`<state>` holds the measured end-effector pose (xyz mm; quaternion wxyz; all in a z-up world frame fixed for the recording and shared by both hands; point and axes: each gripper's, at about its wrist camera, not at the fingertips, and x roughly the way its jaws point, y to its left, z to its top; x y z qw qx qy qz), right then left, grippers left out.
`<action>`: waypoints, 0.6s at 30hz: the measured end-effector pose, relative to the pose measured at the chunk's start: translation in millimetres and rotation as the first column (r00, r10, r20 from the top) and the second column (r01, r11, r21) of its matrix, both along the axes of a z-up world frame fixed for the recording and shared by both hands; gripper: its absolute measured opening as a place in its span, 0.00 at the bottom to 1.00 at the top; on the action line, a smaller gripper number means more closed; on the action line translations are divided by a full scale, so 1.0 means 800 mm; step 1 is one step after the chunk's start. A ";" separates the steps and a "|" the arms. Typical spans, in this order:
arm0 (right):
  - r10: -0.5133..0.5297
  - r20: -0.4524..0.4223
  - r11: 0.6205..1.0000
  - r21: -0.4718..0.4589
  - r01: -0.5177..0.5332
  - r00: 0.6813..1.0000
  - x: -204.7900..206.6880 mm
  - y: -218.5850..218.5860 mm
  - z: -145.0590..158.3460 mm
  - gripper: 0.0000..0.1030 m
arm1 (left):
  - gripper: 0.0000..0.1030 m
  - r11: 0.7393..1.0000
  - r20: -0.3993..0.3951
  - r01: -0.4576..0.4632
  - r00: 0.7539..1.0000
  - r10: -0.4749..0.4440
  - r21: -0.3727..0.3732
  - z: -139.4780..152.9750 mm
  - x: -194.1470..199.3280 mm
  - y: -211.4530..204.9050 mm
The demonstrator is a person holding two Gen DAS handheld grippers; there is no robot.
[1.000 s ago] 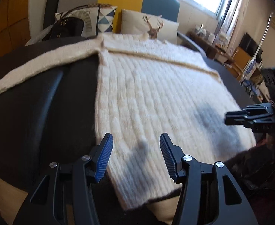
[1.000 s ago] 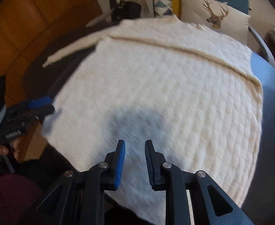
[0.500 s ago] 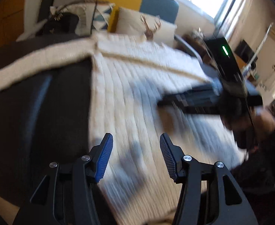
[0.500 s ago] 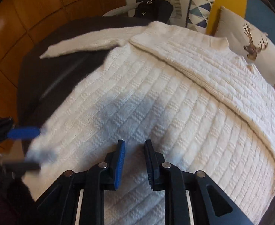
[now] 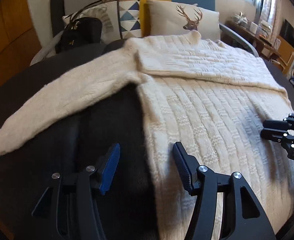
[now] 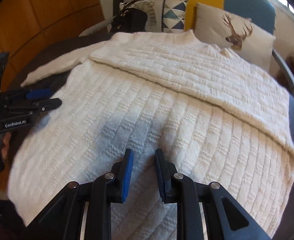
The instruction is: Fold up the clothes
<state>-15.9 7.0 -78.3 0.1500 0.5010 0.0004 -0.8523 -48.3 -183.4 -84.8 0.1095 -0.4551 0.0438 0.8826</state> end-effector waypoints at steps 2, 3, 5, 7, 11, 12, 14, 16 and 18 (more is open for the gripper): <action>-0.033 0.004 0.999 -0.042 0.033 0.999 -0.002 0.005 0.009 0.20 | 0.57 0.998 -0.045 -0.016 0.999 0.018 0.055 0.021 0.012 -0.009; -0.038 -0.007 0.998 -0.054 0.037 0.999 0.000 0.006 0.014 0.20 | 0.57 0.996 -0.065 -0.008 0.998 0.013 0.087 0.031 0.018 -0.010; -0.030 -0.005 0.996 -0.086 0.029 1.000 0.007 0.007 0.021 0.20 | 0.57 0.990 -0.091 0.043 0.995 -0.031 0.135 0.044 0.028 0.002; -0.026 -0.016 0.998 -0.060 0.025 1.000 0.013 0.009 0.024 0.20 | 0.57 0.988 -0.093 0.101 0.992 -0.090 0.121 0.042 0.029 0.026; -0.067 0.043 0.994 0.084 0.063 0.997 0.024 0.022 -0.004 0.20 | 0.58 0.995 0.026 0.100 0.995 -0.100 0.006 -0.009 0.006 0.056; -0.074 0.016 0.995 0.063 0.073 0.997 0.034 0.034 -0.004 0.20 | 0.59 0.996 0.028 0.088 0.996 -0.088 -0.009 -0.017 0.003 0.055; -0.135 0.015 0.989 0.068 0.134 0.991 0.048 0.059 -0.003 0.19 | 0.59 0.997 0.005 0.077 0.997 -0.077 -0.011 -0.015 0.008 0.045; -0.181 0.038 0.984 0.008 0.181 0.983 0.058 0.080 0.003 0.18 | 0.59 0.998 0.006 0.062 0.998 -0.062 0.010 -0.005 0.011 0.038; -0.217 0.024 0.974 -0.054 0.218 0.976 0.073 0.098 0.018 0.19 | 0.59 0.998 -0.027 0.055 0.998 -0.055 0.011 0.012 0.020 0.037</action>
